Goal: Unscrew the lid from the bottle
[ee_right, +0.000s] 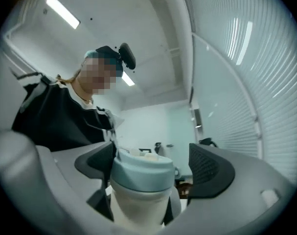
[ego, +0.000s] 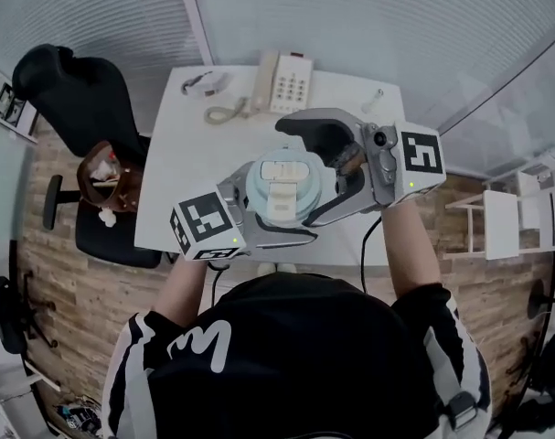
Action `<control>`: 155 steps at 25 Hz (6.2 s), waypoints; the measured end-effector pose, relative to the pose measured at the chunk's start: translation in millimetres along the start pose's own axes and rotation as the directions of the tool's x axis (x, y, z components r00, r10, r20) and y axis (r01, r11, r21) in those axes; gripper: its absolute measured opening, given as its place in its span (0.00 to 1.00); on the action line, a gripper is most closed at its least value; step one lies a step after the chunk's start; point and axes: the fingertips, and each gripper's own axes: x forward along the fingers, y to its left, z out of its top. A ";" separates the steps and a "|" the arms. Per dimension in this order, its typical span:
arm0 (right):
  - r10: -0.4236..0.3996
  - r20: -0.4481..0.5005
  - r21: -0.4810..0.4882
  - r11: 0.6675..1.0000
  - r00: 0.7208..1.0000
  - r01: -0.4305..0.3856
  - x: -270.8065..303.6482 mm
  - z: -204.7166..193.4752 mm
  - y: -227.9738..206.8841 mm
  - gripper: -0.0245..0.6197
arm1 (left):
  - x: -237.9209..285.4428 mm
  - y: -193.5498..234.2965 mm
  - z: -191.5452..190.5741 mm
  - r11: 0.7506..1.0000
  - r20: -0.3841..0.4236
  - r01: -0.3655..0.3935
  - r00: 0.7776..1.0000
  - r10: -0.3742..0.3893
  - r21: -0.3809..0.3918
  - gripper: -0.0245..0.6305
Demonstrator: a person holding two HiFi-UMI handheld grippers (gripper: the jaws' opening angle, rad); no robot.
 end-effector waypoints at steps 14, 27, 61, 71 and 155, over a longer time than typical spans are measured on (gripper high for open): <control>-0.785 -0.019 -0.217 0.607 0.619 0.764 -7.0 1.2 -50.6 0.77 | -9.6 80.3 12.8 0.913 -0.025 -0.406 0.913 0.407 0.045 0.72; -0.869 -0.073 -0.283 0.489 0.489 0.825 -27.3 -32.3 -54.1 0.73 | 6.5 74.0 -7.7 0.875 -0.078 -0.478 0.872 0.483 0.079 0.72; 0.274 -0.236 0.084 0.961 0.932 -0.262 -10.1 -26.7 46.5 0.75 | 34.1 -29.5 -8.6 0.985 -0.121 0.153 0.982 -0.142 0.084 0.72; 0.613 -0.214 0.223 0.789 0.761 -0.573 -15.7 -28.2 76.7 0.75 | 41.5 -61.2 -12.0 0.955 -0.123 0.291 0.952 -0.282 0.063 0.72; 0.363 -0.138 0.170 0.925 0.922 -0.339 -13.0 -22.7 31.7 0.77 | 22.4 -30.5 -15.6 0.959 -0.103 0.284 0.954 -0.281 0.013 0.72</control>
